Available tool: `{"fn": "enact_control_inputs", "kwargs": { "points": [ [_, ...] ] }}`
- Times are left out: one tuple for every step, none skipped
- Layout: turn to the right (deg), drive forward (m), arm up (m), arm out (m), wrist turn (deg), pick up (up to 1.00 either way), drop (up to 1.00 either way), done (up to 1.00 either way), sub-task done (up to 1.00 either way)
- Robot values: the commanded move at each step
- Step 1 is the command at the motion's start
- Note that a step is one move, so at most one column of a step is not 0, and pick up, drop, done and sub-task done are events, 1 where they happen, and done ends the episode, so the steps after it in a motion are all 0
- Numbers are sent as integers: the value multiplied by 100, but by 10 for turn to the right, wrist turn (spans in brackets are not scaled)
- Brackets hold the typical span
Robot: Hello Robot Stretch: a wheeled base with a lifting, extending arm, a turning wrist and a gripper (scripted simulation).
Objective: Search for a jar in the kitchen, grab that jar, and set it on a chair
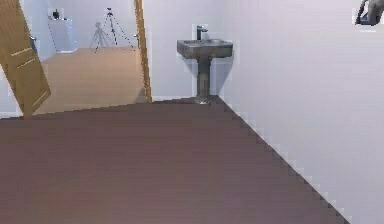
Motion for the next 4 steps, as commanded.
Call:
{"fn": "enact_control_inputs", "kwargs": {
  "points": [
    [-240,0,0,0,0,0,0,0,0],
    [0,100,0,0,0,0,0,0,0],
    [0,100,0,0,0,0,0,0,0],
    [0,100,0,0,0,0,0,0,0]
  ]
}}
